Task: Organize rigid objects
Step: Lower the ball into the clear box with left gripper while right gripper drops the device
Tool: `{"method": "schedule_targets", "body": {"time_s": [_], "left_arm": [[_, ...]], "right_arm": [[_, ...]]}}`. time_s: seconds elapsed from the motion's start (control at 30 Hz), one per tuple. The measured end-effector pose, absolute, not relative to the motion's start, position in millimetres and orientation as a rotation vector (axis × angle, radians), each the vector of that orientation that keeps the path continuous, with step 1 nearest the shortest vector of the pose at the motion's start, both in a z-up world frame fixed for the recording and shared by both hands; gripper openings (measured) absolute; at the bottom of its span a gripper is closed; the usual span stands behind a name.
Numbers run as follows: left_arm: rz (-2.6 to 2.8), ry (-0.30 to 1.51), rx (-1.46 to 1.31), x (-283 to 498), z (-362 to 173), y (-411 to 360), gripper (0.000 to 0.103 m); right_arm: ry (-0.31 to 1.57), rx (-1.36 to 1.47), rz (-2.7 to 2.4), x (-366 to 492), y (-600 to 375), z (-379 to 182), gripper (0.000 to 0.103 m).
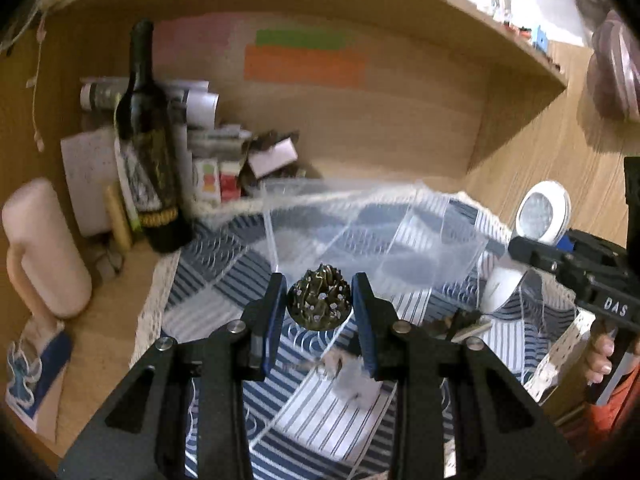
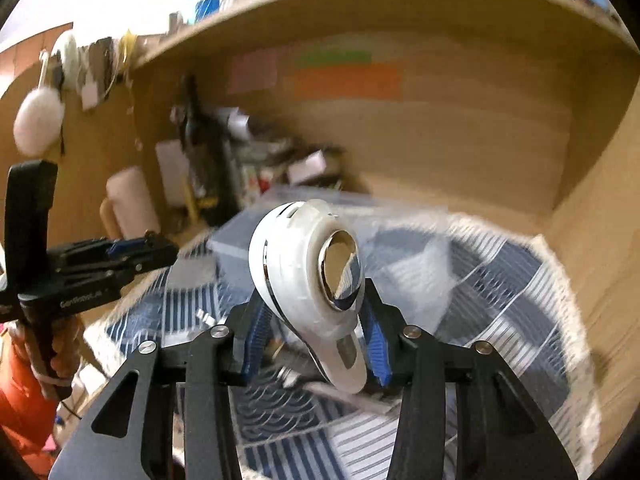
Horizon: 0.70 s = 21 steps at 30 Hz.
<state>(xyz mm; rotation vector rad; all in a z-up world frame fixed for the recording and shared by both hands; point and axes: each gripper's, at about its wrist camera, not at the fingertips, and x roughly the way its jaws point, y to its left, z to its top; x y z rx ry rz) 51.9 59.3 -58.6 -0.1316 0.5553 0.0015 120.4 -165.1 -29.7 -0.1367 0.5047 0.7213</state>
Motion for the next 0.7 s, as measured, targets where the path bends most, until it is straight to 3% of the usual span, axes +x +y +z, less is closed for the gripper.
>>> {"method": "schedule_targets", "body": {"time_s": [0.33,0.7], "left_arm": [[0.003,0.502,-0.105,84.0,-25.5,61.8,0.033],[-0.021,0.64,-0.092,151.5,-48.1,65.3,0.033]], "right_arm": [[0.394,-0.127,0.686,150.0,-160.3,8.8,0.039],[0.498,-0.242,0.692,203.2,-121.4,-20.2,0.039]]}}
